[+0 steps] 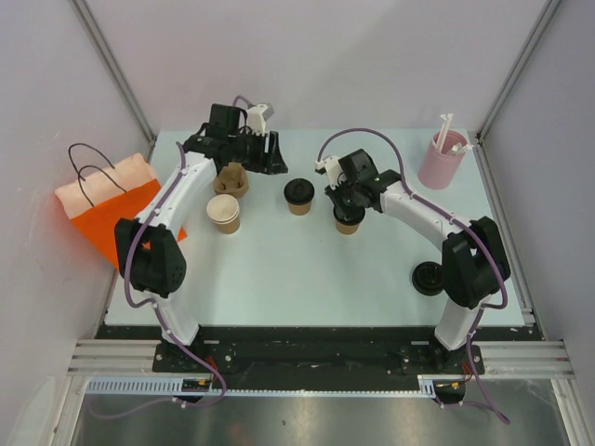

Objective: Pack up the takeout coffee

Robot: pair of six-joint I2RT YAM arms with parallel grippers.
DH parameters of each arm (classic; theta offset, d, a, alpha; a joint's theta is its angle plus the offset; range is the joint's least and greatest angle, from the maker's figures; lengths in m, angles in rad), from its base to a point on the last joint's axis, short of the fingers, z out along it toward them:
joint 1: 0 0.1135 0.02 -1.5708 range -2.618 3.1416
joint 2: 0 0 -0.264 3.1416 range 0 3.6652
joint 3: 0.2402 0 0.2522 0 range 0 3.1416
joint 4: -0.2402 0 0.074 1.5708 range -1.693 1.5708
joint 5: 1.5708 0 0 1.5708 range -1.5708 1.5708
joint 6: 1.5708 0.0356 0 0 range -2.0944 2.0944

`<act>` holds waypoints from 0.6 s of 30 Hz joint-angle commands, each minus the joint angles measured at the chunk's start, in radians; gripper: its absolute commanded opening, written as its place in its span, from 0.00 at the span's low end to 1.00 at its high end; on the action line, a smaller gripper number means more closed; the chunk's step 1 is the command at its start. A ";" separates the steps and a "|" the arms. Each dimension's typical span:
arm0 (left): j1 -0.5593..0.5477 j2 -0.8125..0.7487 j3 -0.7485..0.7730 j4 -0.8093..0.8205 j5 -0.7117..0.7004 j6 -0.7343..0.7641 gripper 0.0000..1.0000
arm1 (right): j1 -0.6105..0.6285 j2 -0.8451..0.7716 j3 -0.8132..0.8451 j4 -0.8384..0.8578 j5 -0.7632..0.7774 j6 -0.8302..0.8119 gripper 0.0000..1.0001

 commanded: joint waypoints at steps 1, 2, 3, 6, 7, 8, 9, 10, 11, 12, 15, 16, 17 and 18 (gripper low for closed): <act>0.014 -0.048 -0.009 -0.013 -0.015 0.065 0.64 | -0.002 0.005 0.042 -0.013 0.045 -0.019 0.13; 0.017 -0.048 -0.012 -0.015 -0.016 0.091 0.64 | -0.011 0.004 0.040 -0.010 0.053 -0.019 0.11; 0.018 -0.050 -0.012 -0.015 -0.018 0.095 0.64 | -0.017 0.002 0.043 -0.001 0.051 -0.016 0.10; 0.024 -0.053 -0.012 -0.021 -0.029 0.116 0.64 | -0.059 0.013 0.054 0.018 0.019 -0.004 0.08; 0.027 -0.051 -0.012 -0.026 -0.054 0.124 0.64 | -0.068 0.018 0.071 0.019 0.015 -0.001 0.08; 0.027 -0.047 -0.008 -0.026 -0.070 0.140 0.64 | -0.089 0.025 0.082 0.021 0.012 -0.001 0.08; 0.027 -0.044 -0.006 -0.026 -0.090 0.148 0.64 | -0.100 0.044 0.097 0.021 0.011 0.002 0.07; 0.027 -0.041 0.000 -0.026 -0.113 0.154 0.64 | -0.111 0.057 0.118 0.019 0.004 0.005 0.07; 0.027 -0.036 0.000 -0.027 -0.145 0.170 0.64 | -0.123 0.068 0.132 0.018 -0.001 0.007 0.06; 0.027 -0.027 0.002 -0.027 -0.162 0.176 0.64 | -0.143 0.079 0.143 0.015 -0.004 0.011 0.06; 0.028 -0.016 0.000 -0.029 -0.203 0.202 0.64 | -0.169 0.114 0.169 0.016 -0.010 0.017 0.06; 0.028 -0.011 -0.004 -0.030 -0.211 0.208 0.64 | -0.177 0.125 0.172 0.018 -0.018 0.019 0.06; 0.028 -0.008 -0.005 -0.032 -0.232 0.223 0.64 | -0.183 0.131 0.180 0.021 -0.021 0.020 0.06; 0.028 -0.004 -0.008 -0.030 -0.240 0.231 0.64 | -0.186 0.136 0.183 0.024 -0.025 0.022 0.08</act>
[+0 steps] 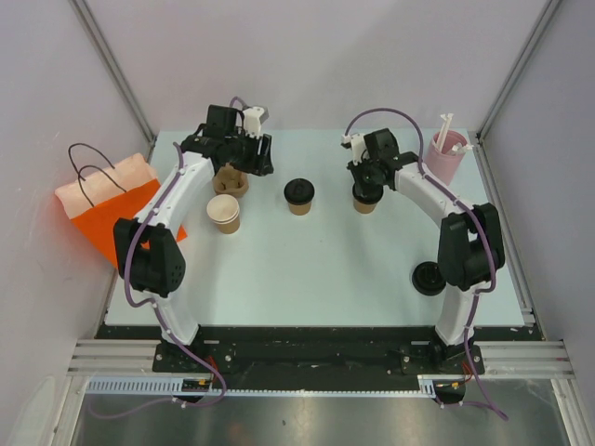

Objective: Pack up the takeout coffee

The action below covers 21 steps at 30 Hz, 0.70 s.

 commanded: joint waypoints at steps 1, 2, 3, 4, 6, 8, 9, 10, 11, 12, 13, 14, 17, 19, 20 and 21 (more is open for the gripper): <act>0.008 0.005 0.003 -0.002 -0.083 0.114 0.64 | -0.020 0.030 0.057 0.013 -0.029 0.020 0.12; 0.010 0.013 0.003 -0.004 -0.091 0.127 0.64 | -0.022 0.036 0.068 0.012 -0.028 0.019 0.15; 0.010 0.018 0.005 -0.004 -0.106 0.133 0.64 | -0.022 0.037 0.072 0.006 -0.026 0.017 0.18; 0.011 0.033 0.003 -0.006 -0.117 0.138 0.65 | -0.020 0.039 0.075 0.003 -0.023 0.017 0.27; 0.013 0.045 0.008 -0.010 -0.140 0.149 0.65 | -0.019 0.037 0.083 0.000 -0.025 0.015 0.32; 0.018 0.050 0.005 -0.012 -0.143 0.147 0.65 | -0.020 0.034 0.086 -0.005 -0.023 0.017 0.40; 0.019 0.045 0.005 -0.012 -0.141 0.149 0.65 | -0.020 0.028 0.088 -0.007 -0.023 0.019 0.42; 0.021 0.039 0.003 -0.013 -0.145 0.152 0.65 | -0.019 0.024 0.091 -0.008 -0.023 0.019 0.46; 0.021 0.020 0.003 -0.015 -0.146 0.161 0.65 | -0.020 0.017 0.091 -0.011 -0.023 0.020 0.48; 0.021 0.009 0.005 -0.016 -0.149 0.167 0.65 | -0.019 0.005 0.089 -0.014 -0.023 0.020 0.49; 0.021 -0.004 0.006 -0.022 -0.152 0.172 0.66 | -0.017 -0.005 0.089 -0.014 -0.026 0.020 0.53; 0.021 -0.022 0.006 -0.027 -0.155 0.181 0.66 | -0.016 -0.013 0.088 -0.013 -0.029 0.022 0.54; 0.021 -0.103 0.005 -0.079 -0.152 0.212 0.70 | -0.013 -0.053 0.085 -0.016 -0.041 0.025 0.60; 0.021 -0.181 -0.015 -0.114 -0.175 0.238 0.74 | -0.007 -0.090 0.083 -0.019 -0.046 0.020 0.66; 0.021 -0.203 -0.023 -0.125 -0.227 0.262 0.75 | -0.005 -0.104 0.076 -0.019 -0.048 0.019 0.68; 0.021 -0.256 -0.032 -0.145 -0.255 0.275 0.80 | -0.002 -0.117 0.071 -0.014 -0.052 0.017 0.70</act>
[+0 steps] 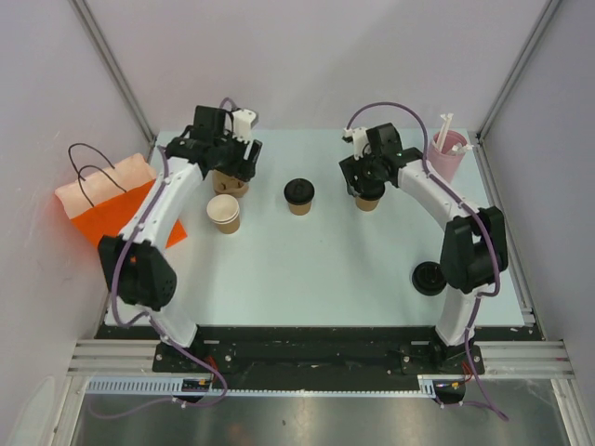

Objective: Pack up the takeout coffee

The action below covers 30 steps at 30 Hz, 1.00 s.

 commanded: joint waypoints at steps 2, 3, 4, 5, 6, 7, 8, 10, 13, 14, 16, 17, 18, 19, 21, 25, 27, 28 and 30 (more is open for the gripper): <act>0.003 -0.249 -0.044 -0.081 -0.197 0.154 0.82 | 0.017 -0.155 0.017 0.012 -0.041 -0.003 0.80; 0.003 -0.268 -0.053 -0.099 -0.243 0.162 0.83 | 0.015 -0.161 0.018 0.012 -0.042 -0.003 0.84; 0.005 -0.307 -0.076 -0.107 -0.282 0.171 0.84 | 0.018 -0.170 0.020 0.007 -0.041 0.000 0.99; 0.005 -0.327 -0.087 -0.113 -0.317 0.174 0.84 | 0.021 -0.181 0.023 0.001 -0.039 0.001 1.00; 0.006 -0.349 -0.110 -0.122 -0.384 0.178 0.86 | 0.024 -0.192 0.021 0.001 -0.039 0.003 1.00; 0.014 -0.396 -0.120 -0.127 -0.411 0.180 0.86 | 0.033 -0.200 0.018 -0.002 -0.042 0.006 1.00; 0.018 -0.419 -0.130 -0.133 -0.438 0.180 0.86 | 0.037 -0.222 0.012 -0.002 -0.045 0.009 1.00; 0.052 -0.470 -0.137 -0.157 -0.475 0.178 0.87 | 0.053 -0.244 -0.011 0.002 -0.058 0.011 1.00; 0.142 -0.553 -0.150 -0.196 -0.468 0.175 0.88 | 0.072 -0.282 -0.048 0.002 -0.050 0.014 1.00; 0.170 -0.593 -0.157 -0.200 -0.465 0.174 0.88 | 0.081 -0.287 -0.055 -0.004 -0.048 0.017 1.00; 0.237 -0.634 -0.186 -0.211 -0.437 0.169 0.87 | 0.089 -0.308 -0.077 -0.011 -0.061 0.021 1.00; 0.277 -0.656 -0.199 -0.216 -0.431 0.169 0.86 | 0.096 -0.315 -0.083 -0.013 -0.068 0.023 1.00; 0.291 -0.692 -0.209 -0.220 -0.429 0.171 0.86 | 0.101 -0.325 -0.086 -0.016 -0.076 0.024 1.00; 0.310 -0.706 -0.231 -0.223 -0.423 0.180 0.85 | 0.104 -0.327 -0.088 -0.019 -0.078 0.024 1.00; 0.321 -0.725 -0.251 -0.222 -0.419 0.195 0.86 | 0.110 -0.333 -0.086 -0.036 -0.076 0.023 1.00; 0.362 -0.682 -0.242 -0.190 -0.385 0.253 0.85 | 0.118 -0.342 -0.068 -0.080 -0.072 0.020 1.00; 0.403 -0.658 -0.214 -0.171 -0.359 0.273 0.85 | 0.124 -0.350 -0.058 -0.109 -0.059 0.018 1.00; 0.417 -0.630 -0.210 -0.171 -0.348 0.293 0.85 | 0.127 -0.362 -0.060 -0.119 -0.052 0.020 1.00; 0.454 -0.608 -0.211 -0.170 -0.319 0.335 0.85 | 0.129 -0.377 -0.069 -0.122 -0.042 0.026 1.00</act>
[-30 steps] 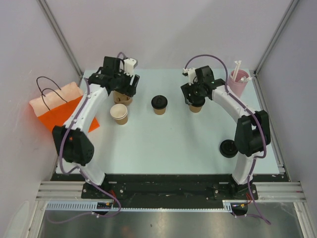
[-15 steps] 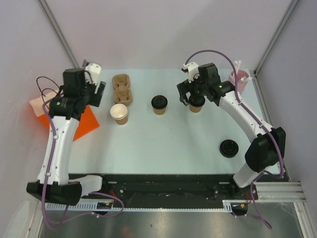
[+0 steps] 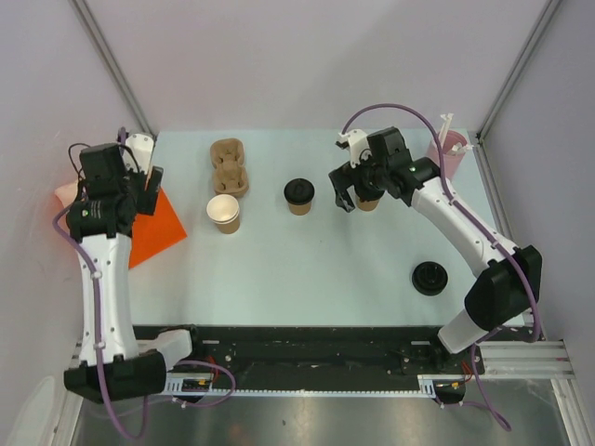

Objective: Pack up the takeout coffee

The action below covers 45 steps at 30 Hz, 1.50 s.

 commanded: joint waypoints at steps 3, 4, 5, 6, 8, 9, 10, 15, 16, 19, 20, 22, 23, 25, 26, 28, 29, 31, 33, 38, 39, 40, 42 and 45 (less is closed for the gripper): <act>0.115 0.099 0.028 0.041 0.138 0.146 0.85 | 0.013 -0.098 0.019 -0.039 0.023 0.019 1.00; 0.123 0.121 0.031 0.041 0.152 0.163 0.85 | 0.014 -0.101 0.018 -0.042 0.026 0.019 1.00; 0.132 0.134 0.034 0.045 0.163 0.177 0.84 | 0.014 -0.104 0.021 -0.045 0.028 0.022 1.00; 0.142 0.145 0.046 0.045 0.182 0.201 0.84 | 0.016 -0.105 0.025 -0.047 0.031 0.021 1.00; 0.149 0.181 0.057 0.055 0.189 0.220 0.84 | 0.020 -0.104 0.027 -0.050 0.036 0.027 1.00; 0.152 0.194 0.063 0.061 0.181 0.230 0.84 | 0.023 -0.104 0.025 -0.051 0.037 0.028 1.00; 0.155 0.204 0.066 0.064 0.183 0.239 0.84 | 0.026 -0.104 0.024 -0.053 0.040 0.030 1.00; 0.175 0.264 0.051 0.072 0.210 0.285 0.84 | 0.037 -0.116 -0.002 -0.042 0.057 0.037 1.00; 0.177 0.272 0.048 0.072 0.218 0.293 0.83 | 0.037 -0.116 -0.008 -0.039 0.059 0.038 1.00; 0.183 0.271 0.040 0.072 0.259 0.302 0.81 | 0.039 -0.119 -0.014 -0.047 0.065 0.034 1.00; 0.186 0.264 0.039 0.070 0.262 0.299 0.73 | 0.039 -0.121 -0.017 -0.048 0.069 0.033 1.00; 0.185 0.238 0.028 0.070 0.272 0.298 0.55 | 0.037 -0.130 -0.021 -0.048 0.074 0.031 1.00; 0.185 0.225 0.019 0.070 0.275 0.302 0.29 | 0.039 -0.133 -0.027 -0.048 0.077 0.030 1.00; 0.185 0.200 0.014 0.070 0.288 0.304 0.04 | 0.039 -0.142 -0.034 -0.045 0.079 0.028 1.00; 0.183 0.195 0.017 0.070 0.295 0.302 0.00 | 0.039 -0.145 -0.042 -0.044 0.082 0.027 1.00; 0.185 0.189 0.031 0.072 0.298 0.298 0.00 | 0.039 -0.150 -0.048 -0.041 0.080 0.027 1.00; 0.183 0.188 0.061 0.072 0.292 0.286 0.00 | 0.039 -0.151 -0.050 -0.041 0.079 0.028 1.00; 0.183 0.194 0.106 0.072 0.286 0.273 0.00 | 0.040 -0.153 -0.056 -0.036 0.074 0.033 1.00; 0.179 0.195 0.173 0.070 0.272 0.266 0.00 | 0.039 -0.156 -0.060 -0.033 0.072 0.039 1.00; 0.142 0.211 0.287 0.072 0.259 0.269 0.00 | 0.040 -0.176 -0.076 -0.024 0.091 0.068 1.00; 0.130 0.218 0.302 0.072 0.253 0.266 0.00 | 0.040 -0.182 -0.077 -0.022 0.095 0.073 1.00; 0.113 0.226 0.319 0.072 0.247 0.261 0.00 | 0.042 -0.185 -0.079 -0.021 0.109 0.079 1.00; 0.055 0.250 0.383 0.072 0.235 0.238 0.00 | 0.033 -0.191 -0.082 -0.018 0.121 0.099 1.00; -0.067 0.277 0.472 0.070 0.171 0.232 0.00 | 0.016 -0.200 -0.088 -0.010 0.140 0.120 1.00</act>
